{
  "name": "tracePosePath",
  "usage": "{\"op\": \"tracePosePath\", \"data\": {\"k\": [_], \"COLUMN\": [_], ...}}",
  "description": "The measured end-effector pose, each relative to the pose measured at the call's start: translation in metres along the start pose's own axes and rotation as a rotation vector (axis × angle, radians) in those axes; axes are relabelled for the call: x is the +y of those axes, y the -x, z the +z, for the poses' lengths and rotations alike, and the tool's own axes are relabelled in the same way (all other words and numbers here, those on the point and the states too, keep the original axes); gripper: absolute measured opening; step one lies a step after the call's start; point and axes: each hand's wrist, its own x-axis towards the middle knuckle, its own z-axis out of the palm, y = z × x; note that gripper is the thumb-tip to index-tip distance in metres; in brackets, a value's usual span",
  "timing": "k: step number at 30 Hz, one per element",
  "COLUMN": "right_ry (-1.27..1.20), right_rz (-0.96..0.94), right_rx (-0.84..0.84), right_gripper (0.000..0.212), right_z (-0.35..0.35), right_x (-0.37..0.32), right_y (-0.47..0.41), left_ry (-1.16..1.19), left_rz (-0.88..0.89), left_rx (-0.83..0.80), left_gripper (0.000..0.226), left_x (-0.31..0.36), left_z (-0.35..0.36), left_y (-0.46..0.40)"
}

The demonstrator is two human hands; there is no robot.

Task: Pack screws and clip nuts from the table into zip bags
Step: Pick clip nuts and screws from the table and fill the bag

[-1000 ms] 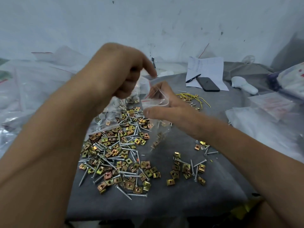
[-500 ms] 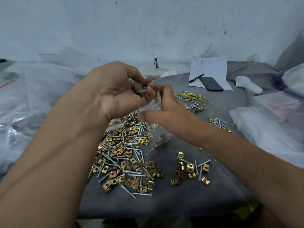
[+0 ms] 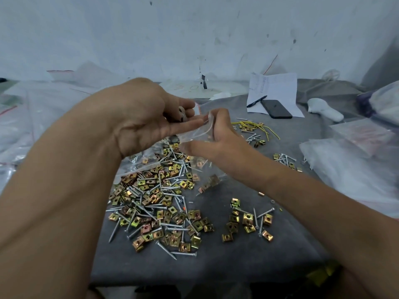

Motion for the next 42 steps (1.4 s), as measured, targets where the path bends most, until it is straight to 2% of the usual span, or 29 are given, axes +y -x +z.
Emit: {"op": "tracePosePath", "data": {"k": [3,7,13,17,22,34,37,39,42], "right_ry": [0.012,0.030,0.018,-0.009,-0.033,-0.171,-0.226,-0.293,-0.445], "right_rz": [-0.010,-0.004,-0.040,-0.022,-0.038,-0.032,-0.028,-0.042,-0.030], "right_rx": [0.007,-0.016,-0.007,-0.015,-0.015,-0.047,-0.057,-0.068,0.035], "right_gripper": [0.062,0.070,0.061,0.067,0.064,0.064,0.065,0.064,0.054], "right_z": [-0.001,-0.002,0.001,-0.001,-0.001,0.004,-0.001,-0.007,-0.015], "right_x": [-0.003,-0.004,-0.003,0.000,0.000,0.007,0.013,0.012,0.007], "right_y": [0.002,0.003,0.007,0.005,0.002,-0.006,-0.007,-0.007,-0.012], "left_ry": [-0.291,-0.650,-0.894,-0.805,-0.707,-0.685,-0.648,-0.592,-0.580], "left_rz": [0.093,0.119,0.173,0.154,0.155,0.141,0.218,0.341,0.547], "left_rx": [0.049,-0.035,-0.192,-0.190,-0.170,-0.082,-0.042,0.011,0.070], "left_gripper": [0.030,0.043,0.034,0.031,0.031,0.043,0.040,0.035,0.017], "left_x": [0.002,0.004,0.007,0.006,0.008,0.010,0.009,0.010,-0.001], "left_z": [0.004,0.006,0.004,0.007,0.009,0.021,0.016,0.012,0.005], "left_y": [0.002,0.003,0.003,0.004,0.008,0.015,0.013,0.010,0.006]}}
